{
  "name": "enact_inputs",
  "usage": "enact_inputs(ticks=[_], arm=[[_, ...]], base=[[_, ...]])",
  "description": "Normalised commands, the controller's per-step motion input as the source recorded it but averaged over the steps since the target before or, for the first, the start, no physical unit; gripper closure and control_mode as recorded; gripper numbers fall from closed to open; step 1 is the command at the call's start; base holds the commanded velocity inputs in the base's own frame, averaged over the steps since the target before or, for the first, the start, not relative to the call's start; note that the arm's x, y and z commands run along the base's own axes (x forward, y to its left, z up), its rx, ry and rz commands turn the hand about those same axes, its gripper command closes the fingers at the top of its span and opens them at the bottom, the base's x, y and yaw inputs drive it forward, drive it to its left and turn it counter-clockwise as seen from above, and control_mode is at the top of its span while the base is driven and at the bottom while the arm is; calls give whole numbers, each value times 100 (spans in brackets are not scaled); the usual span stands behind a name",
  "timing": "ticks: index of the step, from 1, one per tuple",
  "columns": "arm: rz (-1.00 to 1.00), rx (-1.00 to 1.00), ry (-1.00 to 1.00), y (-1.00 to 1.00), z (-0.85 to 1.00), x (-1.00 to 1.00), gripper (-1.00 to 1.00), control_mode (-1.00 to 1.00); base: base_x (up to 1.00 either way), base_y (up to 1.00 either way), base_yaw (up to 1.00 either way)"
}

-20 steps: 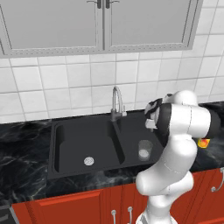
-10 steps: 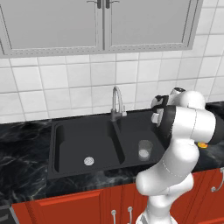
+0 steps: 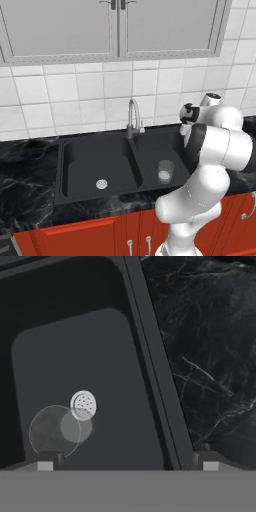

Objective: Move any existing items from the left basin to the right basin for drying. Then move the cup from the counter to the left basin of the sink for washing.

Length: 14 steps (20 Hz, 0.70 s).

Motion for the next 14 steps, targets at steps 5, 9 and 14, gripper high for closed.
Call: enact_inputs(ticks=[5,9,14], arm=[[-8,-2,0,-25,11,-20,-100,-100],[-8,0,0,-30,5,-23,-100,-100],[-8,0,0,-30,6,-24,-100,-100]], base=[[0,0,0],[0,0,0],[0,0,0]])
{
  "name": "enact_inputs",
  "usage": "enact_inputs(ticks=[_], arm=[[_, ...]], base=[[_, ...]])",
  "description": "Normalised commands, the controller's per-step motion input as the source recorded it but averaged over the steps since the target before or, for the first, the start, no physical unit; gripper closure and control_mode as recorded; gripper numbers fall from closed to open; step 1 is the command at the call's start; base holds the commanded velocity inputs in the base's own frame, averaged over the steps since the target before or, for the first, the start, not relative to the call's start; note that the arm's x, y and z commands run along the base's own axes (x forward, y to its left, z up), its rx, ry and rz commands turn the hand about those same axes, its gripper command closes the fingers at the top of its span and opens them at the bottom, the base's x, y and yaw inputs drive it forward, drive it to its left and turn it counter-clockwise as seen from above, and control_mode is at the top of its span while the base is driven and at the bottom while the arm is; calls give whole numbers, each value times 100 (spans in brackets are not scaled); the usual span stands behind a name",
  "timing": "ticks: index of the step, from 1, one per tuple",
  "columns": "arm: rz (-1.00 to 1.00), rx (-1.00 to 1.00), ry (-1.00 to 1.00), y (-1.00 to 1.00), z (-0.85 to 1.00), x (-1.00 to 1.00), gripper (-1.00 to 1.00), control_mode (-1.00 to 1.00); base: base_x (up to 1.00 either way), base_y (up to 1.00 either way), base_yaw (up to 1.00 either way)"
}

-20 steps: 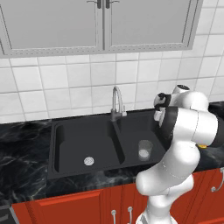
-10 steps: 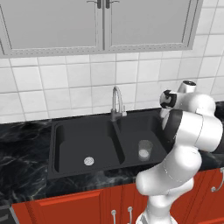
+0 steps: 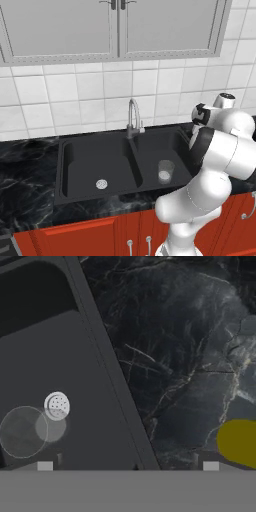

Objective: Move any existing items from the left basin to the right basin for drying. Then move the cup from the counter to the left basin of the sink for washing.

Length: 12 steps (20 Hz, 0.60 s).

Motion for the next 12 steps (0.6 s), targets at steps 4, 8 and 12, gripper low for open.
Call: enact_inputs(ticks=[4,8,12], arm=[[-7,-1,0,-31,11,-18,-100,-100],[-5,-2,0,-33,18,-9,-100,-100],[-4,-1,0,-33,11,-13,-100,-100]], base=[[0,0,0],[0,0,0],[0,0,0]])
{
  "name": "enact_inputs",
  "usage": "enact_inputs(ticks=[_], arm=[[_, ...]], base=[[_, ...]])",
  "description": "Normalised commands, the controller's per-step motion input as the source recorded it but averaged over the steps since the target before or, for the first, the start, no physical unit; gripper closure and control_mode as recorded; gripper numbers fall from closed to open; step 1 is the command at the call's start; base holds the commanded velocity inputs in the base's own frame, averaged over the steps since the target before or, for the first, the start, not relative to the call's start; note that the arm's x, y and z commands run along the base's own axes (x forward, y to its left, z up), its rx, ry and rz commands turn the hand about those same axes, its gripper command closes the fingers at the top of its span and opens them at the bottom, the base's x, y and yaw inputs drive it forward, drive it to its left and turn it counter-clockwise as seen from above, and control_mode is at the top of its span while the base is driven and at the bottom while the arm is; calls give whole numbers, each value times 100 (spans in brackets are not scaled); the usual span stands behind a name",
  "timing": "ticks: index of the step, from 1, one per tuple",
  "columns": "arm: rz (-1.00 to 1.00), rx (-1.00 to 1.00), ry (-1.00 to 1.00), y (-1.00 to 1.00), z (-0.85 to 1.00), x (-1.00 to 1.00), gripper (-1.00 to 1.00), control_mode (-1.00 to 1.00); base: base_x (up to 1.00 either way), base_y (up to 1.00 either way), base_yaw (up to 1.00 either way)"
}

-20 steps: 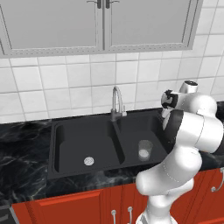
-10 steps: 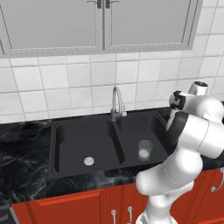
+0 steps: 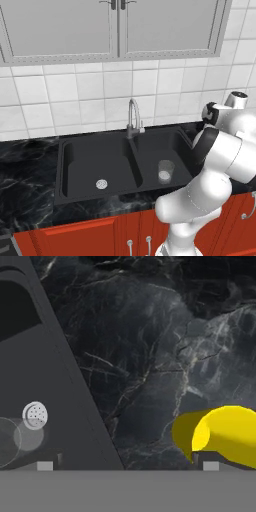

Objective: Move any existing items from the left basin to the right basin for drying. Then move the cup from the counter to the left basin of the sink for washing.

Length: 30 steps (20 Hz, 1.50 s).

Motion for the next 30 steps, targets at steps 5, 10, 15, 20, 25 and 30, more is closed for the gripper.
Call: enact_inputs(ticks=[5,10,15,20,25,30], arm=[[-4,0,0,-29,4,-19,-100,-100],[-5,0,0,-23,0,-18,-100,-100],[-4,0,0,-14,0,-6,-100,-100],[-3,0,0,-12,0,0,-100,-100],[-2,0,0,-10,0,0,-100,-100],[0,0,0,-2,0,0,-100,-100]], base=[[0,0,0],[0,0,0],[0,0,0],[0,0,0],[0,0,0],[0,0,0]])
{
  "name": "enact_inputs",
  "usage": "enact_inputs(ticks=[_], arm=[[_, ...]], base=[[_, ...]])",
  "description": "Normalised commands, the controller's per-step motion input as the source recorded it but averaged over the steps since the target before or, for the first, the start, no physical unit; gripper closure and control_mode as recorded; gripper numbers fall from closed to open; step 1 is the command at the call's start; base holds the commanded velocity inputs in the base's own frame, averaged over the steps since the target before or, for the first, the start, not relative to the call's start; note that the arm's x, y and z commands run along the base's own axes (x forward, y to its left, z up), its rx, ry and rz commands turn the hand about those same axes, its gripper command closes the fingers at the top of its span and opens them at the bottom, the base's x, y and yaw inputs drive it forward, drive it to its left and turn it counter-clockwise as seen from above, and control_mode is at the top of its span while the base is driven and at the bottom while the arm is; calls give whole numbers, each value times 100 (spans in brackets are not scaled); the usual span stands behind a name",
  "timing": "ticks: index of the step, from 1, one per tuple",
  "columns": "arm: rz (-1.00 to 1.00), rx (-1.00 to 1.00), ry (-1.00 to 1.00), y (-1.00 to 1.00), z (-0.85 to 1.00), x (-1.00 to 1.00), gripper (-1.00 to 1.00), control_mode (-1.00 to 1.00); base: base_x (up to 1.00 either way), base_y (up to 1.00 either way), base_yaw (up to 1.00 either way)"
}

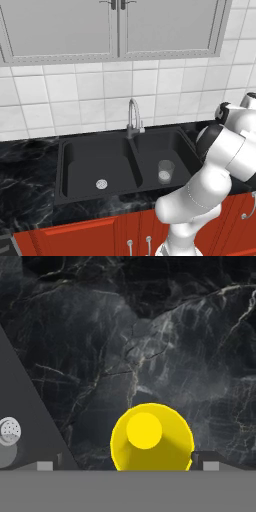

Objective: Move any existing items from the left basin to the right basin for drying. Then move the cup from the counter to the left basin of the sink for washing.

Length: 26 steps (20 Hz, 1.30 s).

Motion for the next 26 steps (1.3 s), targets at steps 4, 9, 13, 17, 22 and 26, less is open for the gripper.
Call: enact_inputs(ticks=[4,9,13,17,22,26], arm=[[-1,0,0,1,0,-4,-100,-100],[-3,0,0,10,0,-14,-100,-100],[-3,0,2,22,0,-5,-100,-100],[-1,0,3,27,0,0,-100,-100],[0,0,2,8,-2,0,-100,-100],[-1,0,0,0,-6,-4,-100,-100]], base=[[0,0,0],[0,0,0],[0,0,0],[0,0,0],[0,0,0],[0,0,0]])
